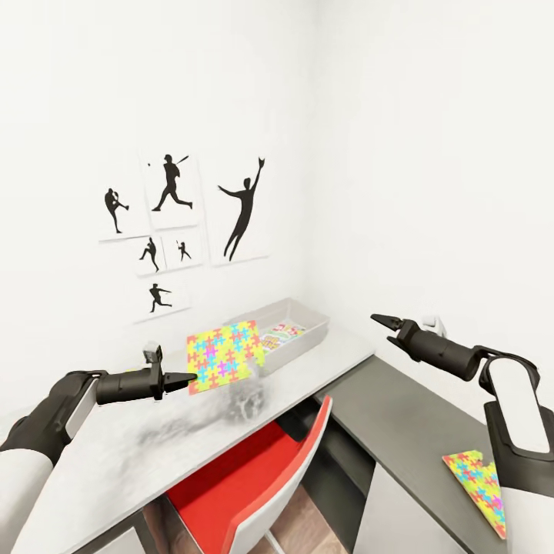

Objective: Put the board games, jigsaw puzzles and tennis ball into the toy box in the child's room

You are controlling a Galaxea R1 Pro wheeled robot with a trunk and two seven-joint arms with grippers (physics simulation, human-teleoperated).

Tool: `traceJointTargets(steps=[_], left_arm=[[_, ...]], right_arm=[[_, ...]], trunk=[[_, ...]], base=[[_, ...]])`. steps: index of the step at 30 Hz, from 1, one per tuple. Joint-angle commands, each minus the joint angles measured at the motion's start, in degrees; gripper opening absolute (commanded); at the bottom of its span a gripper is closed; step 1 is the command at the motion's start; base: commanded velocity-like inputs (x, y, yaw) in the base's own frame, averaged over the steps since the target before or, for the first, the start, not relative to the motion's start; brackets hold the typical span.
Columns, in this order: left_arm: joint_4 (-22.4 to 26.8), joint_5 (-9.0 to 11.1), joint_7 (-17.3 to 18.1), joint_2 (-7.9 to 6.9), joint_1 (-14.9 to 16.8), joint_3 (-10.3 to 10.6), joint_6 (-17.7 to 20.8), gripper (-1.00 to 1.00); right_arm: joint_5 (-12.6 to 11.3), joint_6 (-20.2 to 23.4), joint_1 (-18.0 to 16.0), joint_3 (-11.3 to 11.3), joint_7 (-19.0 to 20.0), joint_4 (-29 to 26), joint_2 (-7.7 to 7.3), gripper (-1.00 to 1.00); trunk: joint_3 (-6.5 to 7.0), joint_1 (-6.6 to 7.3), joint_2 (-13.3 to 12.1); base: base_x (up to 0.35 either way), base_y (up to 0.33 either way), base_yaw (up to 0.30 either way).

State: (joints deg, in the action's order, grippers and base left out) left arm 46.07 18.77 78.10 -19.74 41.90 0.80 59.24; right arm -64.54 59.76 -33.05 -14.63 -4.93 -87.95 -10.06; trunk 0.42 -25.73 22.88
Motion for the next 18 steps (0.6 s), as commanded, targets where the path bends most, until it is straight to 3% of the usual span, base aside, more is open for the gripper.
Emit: traceJointTargets(steps=[1, 6, 13, 18], left_arm=[[0.0, 0.2, 0.2, -0.03, 0.0, 0.1, 0.5, -1.00], [0.0, 0.2, 0.2, -0.04, 0.0, 0.1, 0.5, -1.00], [0.0, 0.2, 0.2, -0.07, 0.0, 0.1, 0.5, -1.00], [0.0, 0.2, 0.3, -0.03, 0.0, 0.1, 0.5, -1.00]], right_arm=[[-0.6, 0.2, 0.0, 0.0, -0.5, 0.0, 0.00, 1.00], [-0.5, 0.2, 0.2, 0.0, -0.5, -0.2, 0.20, 1.00], [-0.5, 0.2, 0.3, 0.1, -0.5, -0.1, 0.30, 1.00], [-0.4, 0.2, 0.5, 0.1, -0.5, -0.1, 0.32, 1.00]], trunk=[[-0.02, -0.05, 0.0], [-0.02, -0.05, 0.0], [-0.02, -0.05, 0.0], [-0.02, -0.05, 0.0]], base=[[0.326, 0.000, 0.000], [0.326, 0.000, 0.032], [0.326, -0.017, 0.236], [0.298, -0.172, 0.146]])
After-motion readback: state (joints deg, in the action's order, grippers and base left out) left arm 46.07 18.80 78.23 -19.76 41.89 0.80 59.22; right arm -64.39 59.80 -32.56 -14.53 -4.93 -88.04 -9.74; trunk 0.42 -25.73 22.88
